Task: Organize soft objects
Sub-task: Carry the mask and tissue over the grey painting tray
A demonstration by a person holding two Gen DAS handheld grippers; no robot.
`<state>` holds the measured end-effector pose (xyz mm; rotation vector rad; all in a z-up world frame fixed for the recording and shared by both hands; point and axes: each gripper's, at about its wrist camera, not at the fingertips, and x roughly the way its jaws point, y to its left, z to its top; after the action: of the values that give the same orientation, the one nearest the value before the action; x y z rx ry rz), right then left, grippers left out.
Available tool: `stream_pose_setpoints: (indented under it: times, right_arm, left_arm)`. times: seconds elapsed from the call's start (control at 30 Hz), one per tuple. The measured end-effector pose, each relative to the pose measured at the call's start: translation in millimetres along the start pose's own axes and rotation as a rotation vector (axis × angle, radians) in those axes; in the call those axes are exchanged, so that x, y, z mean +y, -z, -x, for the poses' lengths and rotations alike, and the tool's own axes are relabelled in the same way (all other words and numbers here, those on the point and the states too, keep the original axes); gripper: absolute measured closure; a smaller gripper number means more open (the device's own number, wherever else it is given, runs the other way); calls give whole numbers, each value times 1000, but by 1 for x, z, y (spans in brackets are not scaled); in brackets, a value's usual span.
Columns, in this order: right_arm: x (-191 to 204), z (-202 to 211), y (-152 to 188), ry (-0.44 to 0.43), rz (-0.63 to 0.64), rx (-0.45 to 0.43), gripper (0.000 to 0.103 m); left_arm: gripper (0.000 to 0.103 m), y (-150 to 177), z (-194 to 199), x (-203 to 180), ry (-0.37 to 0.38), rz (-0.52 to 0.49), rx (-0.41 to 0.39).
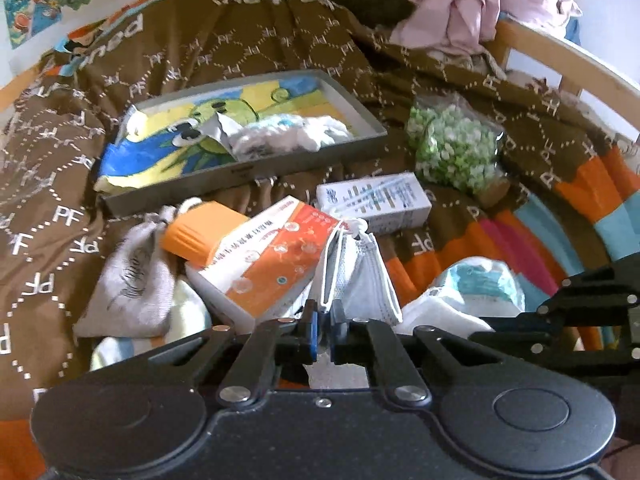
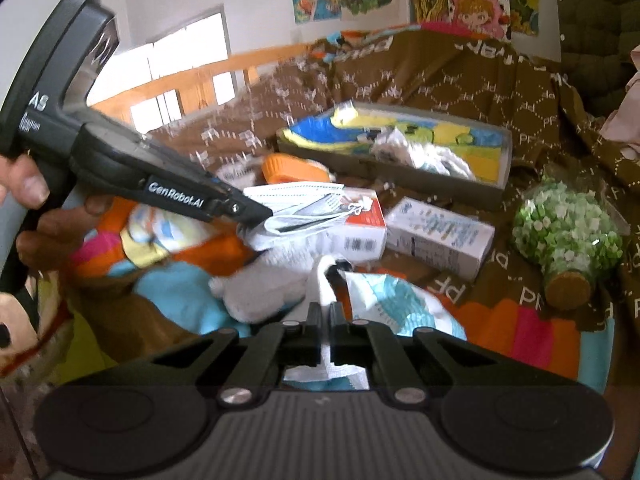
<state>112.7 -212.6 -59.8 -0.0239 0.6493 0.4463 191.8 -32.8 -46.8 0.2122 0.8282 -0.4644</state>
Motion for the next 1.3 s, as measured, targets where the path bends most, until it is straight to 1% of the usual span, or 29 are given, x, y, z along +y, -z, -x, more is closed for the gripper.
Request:
stream_pose_setpoints:
  times: [0.17, 0.37, 0.57, 0.7, 0.8, 1.03, 1.2, 1.3]
  right_arm:
    - [-2, 17, -4, -21, -22, -119, 99]
    - [-4, 30, -8, -32, -41, -220, 99]
    - [-14, 39, -14, -6, -87, -306, 99]
    - [-29, 39, -34, 15, -112, -380, 99]
    - [-47, 29, -57, 29, -129, -441, 99]
    - [-94, -13, -102, 51, -193, -507, 99]
    - [-127, -44, -120, 81, -229, -519, 99]
    - [-144, -59, -123, 105, -249, -514, 99]
  left_arm:
    - [98, -6, 26, -1, -14, 23, -52]
    - [98, -14, 46, -3, -27, 50, -107]
    - [98, -21, 57, -5, -43, 78, -170]
    - [98, -29, 58, -4, -67, 118, -229]
    - [98, -41, 54, 0, -87, 159, -271]
    - [98, -82, 24, 18, -130, 240, -349]
    - [98, -113, -13, 30, -133, 273, -382]
    - [98, -129, -36, 36, -133, 284, -390]
